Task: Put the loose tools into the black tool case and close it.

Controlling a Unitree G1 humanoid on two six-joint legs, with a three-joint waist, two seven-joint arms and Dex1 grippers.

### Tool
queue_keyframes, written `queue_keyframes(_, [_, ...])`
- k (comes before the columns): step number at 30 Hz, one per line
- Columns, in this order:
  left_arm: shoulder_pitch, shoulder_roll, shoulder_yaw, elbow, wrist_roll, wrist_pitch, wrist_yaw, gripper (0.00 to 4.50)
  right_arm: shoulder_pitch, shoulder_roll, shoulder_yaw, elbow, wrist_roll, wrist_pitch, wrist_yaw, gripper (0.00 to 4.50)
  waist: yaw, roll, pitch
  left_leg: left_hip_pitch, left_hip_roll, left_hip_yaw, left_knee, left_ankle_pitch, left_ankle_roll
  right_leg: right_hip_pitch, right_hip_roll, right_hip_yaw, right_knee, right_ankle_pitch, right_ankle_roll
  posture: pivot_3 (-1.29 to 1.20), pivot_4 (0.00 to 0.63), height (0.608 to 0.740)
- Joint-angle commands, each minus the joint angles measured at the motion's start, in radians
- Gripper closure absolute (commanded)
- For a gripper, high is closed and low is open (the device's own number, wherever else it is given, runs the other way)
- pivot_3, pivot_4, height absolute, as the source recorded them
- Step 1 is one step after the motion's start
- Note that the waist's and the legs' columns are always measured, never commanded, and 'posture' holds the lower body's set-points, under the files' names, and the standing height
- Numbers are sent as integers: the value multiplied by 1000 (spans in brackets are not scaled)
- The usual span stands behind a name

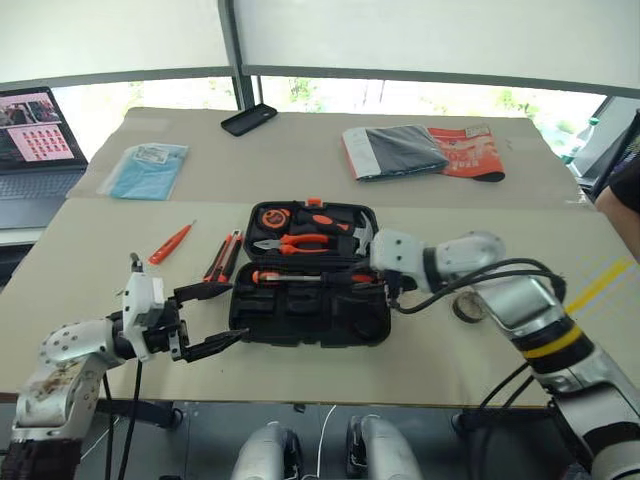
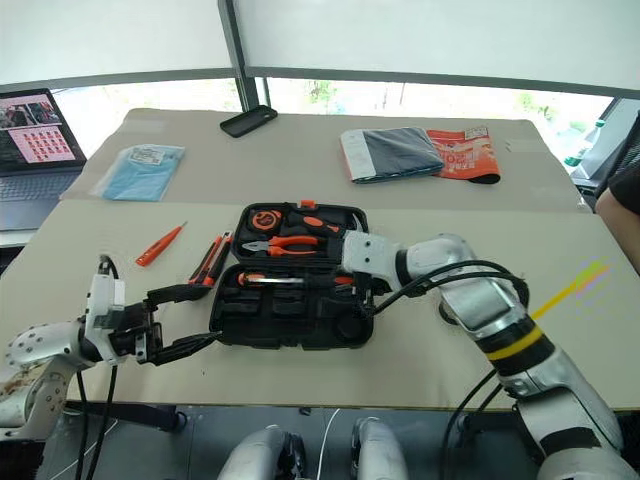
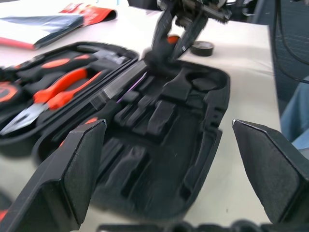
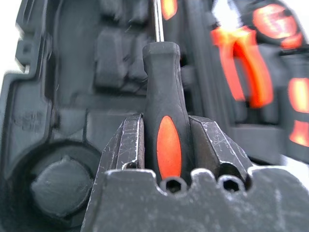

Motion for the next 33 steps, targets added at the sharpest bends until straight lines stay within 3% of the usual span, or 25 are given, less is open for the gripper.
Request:
queue_keyframes(1, [18, 6, 30, -54, -11, -12, 18, 0, -41, 30, 2, 17, -38, -23, 22, 3475, 1, 0, 0, -1, 0, 0, 0, 0, 0, 0, -1, 0, 0, 0, 0, 0, 150, 740])
queue_keyframes(5, [48, -2, 30, -82, -3, -19, 41, 0, -54, 42, 28, 81, -105, -22, 35, 3475, -6, 0, 0, 0, 0, 0, 0, 0, 0, 0, -1, 0, 0, 0, 0, 0, 150, 740])
queue_keyframes(12, [46, -5, 17, -86, 0, -24, 57, 0, -51, 68, -4, 67, -92, 60, 47, 3475, -6, 0, 0, 2, 0, 0, 0, -4, -10, 1, -1, 0, 2, 0, 1, 0, 150, 740])
queue_keyframes(14, [35, -7, 9, -83, 1, -21, 63, 0, -48, 70, -11, 58, -70, 40, 78, 2467, -6, 0, 0, 3, 0, 0, 1, -4, -10, 1, -1, 0, 3, 0, 1, 0, 150, 740])
queue_keyframes(21, [10, -12, -1, -61, 10, -25, 68, 0, -53, 63, -109, 133, -43, -189, 93, 145, -5, 0, 0, 2, 0, 0, 0, -4, -10, 1, 1, -1, 3, 0, 0, 0, 150, 740])
queue_keyframes(22, [9, -13, -3, -62, 11, -25, 70, 0, -51, 73, -132, 132, -12, -189, 104, 12, -6, 0, 0, 2, 0, 0, 0, -4, -10, 1, 2, -1, 3, 0, 0, 0, 150, 740])
queue_keyframes(29, [25, -31, -4, -70, 17, -27, 89, 0, -42, 152, -259, 138, 195, -104, 158, 12, -9, 0, 0, 4, 1, 1, 0, -2, -8, 1, 2, 0, 3, 0, 0, 0, 150, 740])
queue_keyframes(30, [24, -34, -5, -67, 20, -29, 93, 0, -33, 166, -256, 138, 200, -88, 154, 520, -9, 0, 0, 4, 1, 1, 0, -2, -8, 2, 2, 0, 3, 0, 0, 0, 150, 740])
queue_keyframes(33, [10, -44, -2, -50, 26, -33, 103, 0, 9, 224, -201, 179, 123, -148, 95, 1463, -7, 0, 0, 4, 1, 0, 0, -3, -12, 2, 1, 0, 4, 0, 0, 0, 150, 740])
